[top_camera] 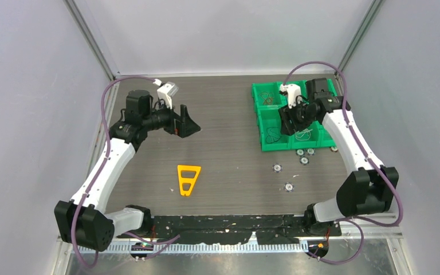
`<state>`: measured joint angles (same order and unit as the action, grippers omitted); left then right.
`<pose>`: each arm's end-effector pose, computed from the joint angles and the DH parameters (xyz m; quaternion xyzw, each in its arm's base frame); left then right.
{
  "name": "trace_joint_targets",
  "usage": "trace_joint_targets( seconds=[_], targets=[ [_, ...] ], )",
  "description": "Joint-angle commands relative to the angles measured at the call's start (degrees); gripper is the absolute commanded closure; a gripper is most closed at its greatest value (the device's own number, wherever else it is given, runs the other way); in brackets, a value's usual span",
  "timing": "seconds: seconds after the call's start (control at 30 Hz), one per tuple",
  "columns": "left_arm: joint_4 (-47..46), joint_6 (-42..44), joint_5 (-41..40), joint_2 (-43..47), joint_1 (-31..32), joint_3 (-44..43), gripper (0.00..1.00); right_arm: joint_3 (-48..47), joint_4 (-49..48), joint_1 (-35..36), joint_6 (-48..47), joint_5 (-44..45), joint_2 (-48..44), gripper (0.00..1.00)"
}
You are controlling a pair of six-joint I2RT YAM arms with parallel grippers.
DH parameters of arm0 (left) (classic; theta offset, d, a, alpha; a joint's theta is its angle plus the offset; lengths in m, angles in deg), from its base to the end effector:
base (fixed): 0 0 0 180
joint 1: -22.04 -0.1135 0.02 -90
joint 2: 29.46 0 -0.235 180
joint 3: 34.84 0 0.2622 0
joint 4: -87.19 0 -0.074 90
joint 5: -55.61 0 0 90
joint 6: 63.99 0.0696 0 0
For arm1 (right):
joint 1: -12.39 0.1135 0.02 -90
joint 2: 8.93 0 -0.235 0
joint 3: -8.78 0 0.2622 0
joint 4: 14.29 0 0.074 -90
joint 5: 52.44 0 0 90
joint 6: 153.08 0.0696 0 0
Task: Untangle the cables
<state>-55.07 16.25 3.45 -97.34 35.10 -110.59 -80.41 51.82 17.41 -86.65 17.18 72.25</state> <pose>0.2856 -0.1101 0.3029 0.1859 0.8137 -0.3688 0.4090 0.3139 0.0519 0.2640 -0.2808 0.9050 0.1243 0.2943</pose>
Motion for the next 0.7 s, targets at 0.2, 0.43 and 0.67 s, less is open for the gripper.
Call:
trace_joint_targets(
  seconds=[0.2,0.43,0.67],
  targets=[
    [1.16,1.7,-0.69,-0.55,-0.14,-1.76,0.0,2.94,-11.54,1.75,0.88,4.31,10.06,0.45],
    [12.92,7.05,-1.81,-3.24,-2.56,-9.89,0.0,-5.14,-14.16,1.21,4.57,-4.14,9.29,0.39],
    [37.27,15.45,-1.44,-14.25,-10.65,-30.74,0.0,-13.18,-15.83,-4.7,14.56,-13.51,3.42,0.13]
  ],
)
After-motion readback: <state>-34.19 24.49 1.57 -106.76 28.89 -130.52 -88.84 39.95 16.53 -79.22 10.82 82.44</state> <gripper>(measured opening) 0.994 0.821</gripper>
